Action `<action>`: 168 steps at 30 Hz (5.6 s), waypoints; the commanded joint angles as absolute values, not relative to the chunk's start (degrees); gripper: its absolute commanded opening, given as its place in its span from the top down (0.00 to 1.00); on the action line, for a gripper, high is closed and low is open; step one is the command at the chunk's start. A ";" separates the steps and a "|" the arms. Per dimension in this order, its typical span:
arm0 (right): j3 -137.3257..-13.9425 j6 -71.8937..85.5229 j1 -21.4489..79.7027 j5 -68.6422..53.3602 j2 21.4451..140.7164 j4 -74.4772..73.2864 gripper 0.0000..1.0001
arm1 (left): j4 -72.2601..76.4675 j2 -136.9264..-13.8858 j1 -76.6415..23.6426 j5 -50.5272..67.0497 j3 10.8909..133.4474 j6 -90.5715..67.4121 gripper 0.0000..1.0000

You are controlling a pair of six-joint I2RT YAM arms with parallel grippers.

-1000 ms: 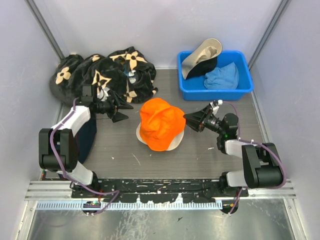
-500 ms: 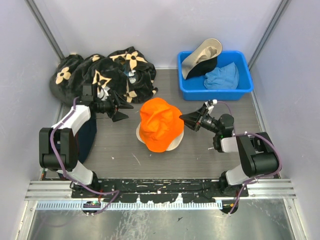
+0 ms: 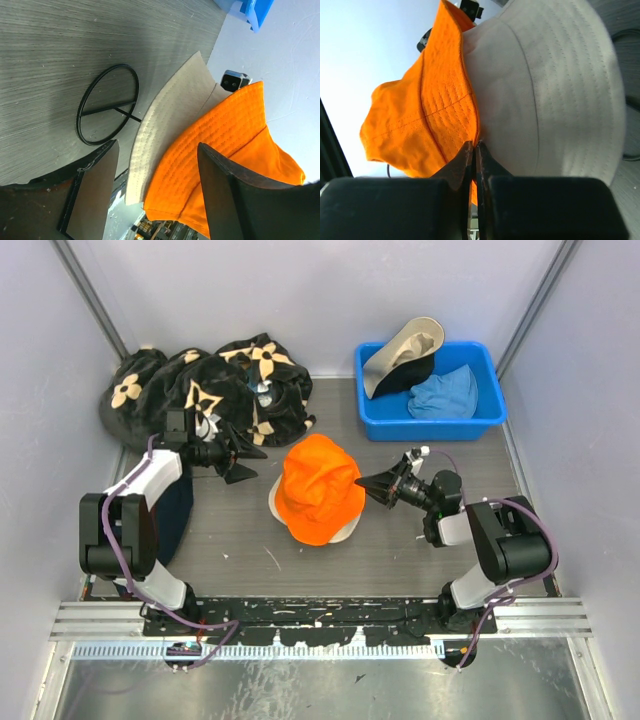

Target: Stack the hats

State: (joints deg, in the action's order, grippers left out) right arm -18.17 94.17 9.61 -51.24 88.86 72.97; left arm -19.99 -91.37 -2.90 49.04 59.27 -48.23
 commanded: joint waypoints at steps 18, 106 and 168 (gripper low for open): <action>-21.40 89.32 9.64 -51.68 87.20 66.10 0.97 | -3.76 -89.15 -7.44 53.31 52.25 -61.15 0.46; -22.44 76.87 7.03 -50.70 92.34 49.73 0.99 | 57.55 -101.06 -3.87 57.06 22.47 -84.10 1.00; -12.44 81.64 5.80 -50.96 74.09 47.72 0.50 | 8.01 -69.97 -1.23 58.62 23.14 -64.43 0.33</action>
State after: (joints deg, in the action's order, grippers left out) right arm -12.25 77.45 5.87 -50.17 72.07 34.63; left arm 8.56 -68.40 -0.93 57.54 23.44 -65.52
